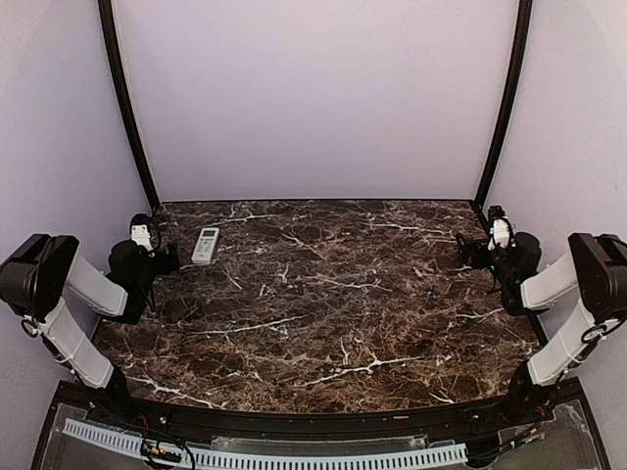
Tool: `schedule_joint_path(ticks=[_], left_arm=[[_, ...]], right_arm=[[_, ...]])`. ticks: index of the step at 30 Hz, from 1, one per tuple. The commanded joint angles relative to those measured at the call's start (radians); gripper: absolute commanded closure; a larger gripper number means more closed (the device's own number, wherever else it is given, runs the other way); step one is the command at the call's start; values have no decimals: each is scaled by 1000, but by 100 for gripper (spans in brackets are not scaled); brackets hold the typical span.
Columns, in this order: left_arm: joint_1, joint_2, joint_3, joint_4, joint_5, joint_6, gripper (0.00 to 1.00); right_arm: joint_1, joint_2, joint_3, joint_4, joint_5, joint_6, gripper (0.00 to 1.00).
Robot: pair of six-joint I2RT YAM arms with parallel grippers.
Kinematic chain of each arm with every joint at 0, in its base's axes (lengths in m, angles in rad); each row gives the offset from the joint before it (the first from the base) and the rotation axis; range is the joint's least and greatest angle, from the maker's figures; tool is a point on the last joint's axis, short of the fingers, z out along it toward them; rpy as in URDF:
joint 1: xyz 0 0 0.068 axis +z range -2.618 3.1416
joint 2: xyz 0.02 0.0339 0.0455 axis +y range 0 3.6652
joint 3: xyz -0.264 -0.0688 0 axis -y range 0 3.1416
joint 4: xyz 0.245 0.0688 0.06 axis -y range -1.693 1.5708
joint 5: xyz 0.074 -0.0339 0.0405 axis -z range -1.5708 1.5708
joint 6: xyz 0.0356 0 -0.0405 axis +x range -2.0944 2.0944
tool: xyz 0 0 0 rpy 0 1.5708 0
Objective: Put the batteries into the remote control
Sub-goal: Pick up the remote control from the center of the board.
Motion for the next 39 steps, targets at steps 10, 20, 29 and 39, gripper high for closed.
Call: schedule_joint_path(ticks=[10, 20, 29, 39], left_arm=[[9, -30, 15, -16, 25, -7, 1], [-82, -231, 479, -856, -138, -12, 9], [-151, 146, 1002, -1589, 167, -70, 1], [-158, 598, 1454, -1953, 77, -39, 1]], right_arm=[[-12, -210, 173, -369, 82, 76, 1], [28, -280, 419, -778, -101, 183, 3], [223, -296, 533, -1020, -27, 132, 1], [306, -277, 543, -1066, -3, 126, 1]])
